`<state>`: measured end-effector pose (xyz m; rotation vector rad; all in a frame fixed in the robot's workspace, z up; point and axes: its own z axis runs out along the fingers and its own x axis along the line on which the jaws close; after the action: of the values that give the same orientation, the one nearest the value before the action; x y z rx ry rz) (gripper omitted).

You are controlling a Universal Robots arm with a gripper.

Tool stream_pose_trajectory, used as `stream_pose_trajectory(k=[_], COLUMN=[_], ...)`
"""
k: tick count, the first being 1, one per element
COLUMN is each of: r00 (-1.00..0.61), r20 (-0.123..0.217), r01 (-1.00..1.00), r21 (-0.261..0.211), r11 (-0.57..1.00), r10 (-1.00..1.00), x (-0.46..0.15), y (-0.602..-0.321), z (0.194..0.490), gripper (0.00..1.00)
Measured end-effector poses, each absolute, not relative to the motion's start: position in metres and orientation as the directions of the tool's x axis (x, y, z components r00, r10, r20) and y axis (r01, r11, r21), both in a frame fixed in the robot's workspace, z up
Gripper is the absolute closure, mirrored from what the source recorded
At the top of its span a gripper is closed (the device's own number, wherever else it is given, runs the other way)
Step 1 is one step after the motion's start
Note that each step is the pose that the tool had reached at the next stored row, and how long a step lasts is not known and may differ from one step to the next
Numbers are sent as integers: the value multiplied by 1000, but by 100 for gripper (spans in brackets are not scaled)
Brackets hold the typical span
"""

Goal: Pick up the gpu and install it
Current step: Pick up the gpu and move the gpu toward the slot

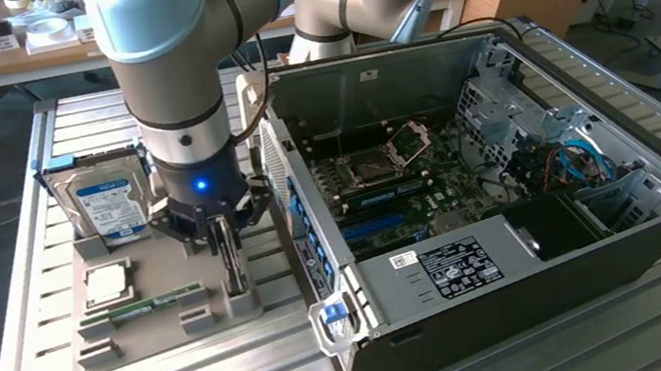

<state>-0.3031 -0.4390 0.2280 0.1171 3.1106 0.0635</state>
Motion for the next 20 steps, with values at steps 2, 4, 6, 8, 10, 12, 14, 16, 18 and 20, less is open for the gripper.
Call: stream_pose_trajectory(k=[2,4,6,8,10,12,14,16,18,20], r00=[-997,-997,-997,-997,-997,-997,-997,-997,-997,-997], r20=[-27,-27,-27,-27,-27,-27,-27,-26,-27,-27], r01=[75,75,75,75,74,75,75,75,75,75], r21=[42,42,42,42,42,42,42,42,42,42], r11=[996,996,996,996,996,996,996,996,996,996], r10=[76,76,76,76,76,76,76,76,76,76], x=[-303,-303,-303,-303,-303,-303,-303,-303,-303,-303], y=[-439,-439,-439,-438,-438,-437,-436,-436,-436,-436], z=[228,228,228,227,228,228,228,228,228,228], gripper=[64,64,64,64,64,64,64,66,72,72])
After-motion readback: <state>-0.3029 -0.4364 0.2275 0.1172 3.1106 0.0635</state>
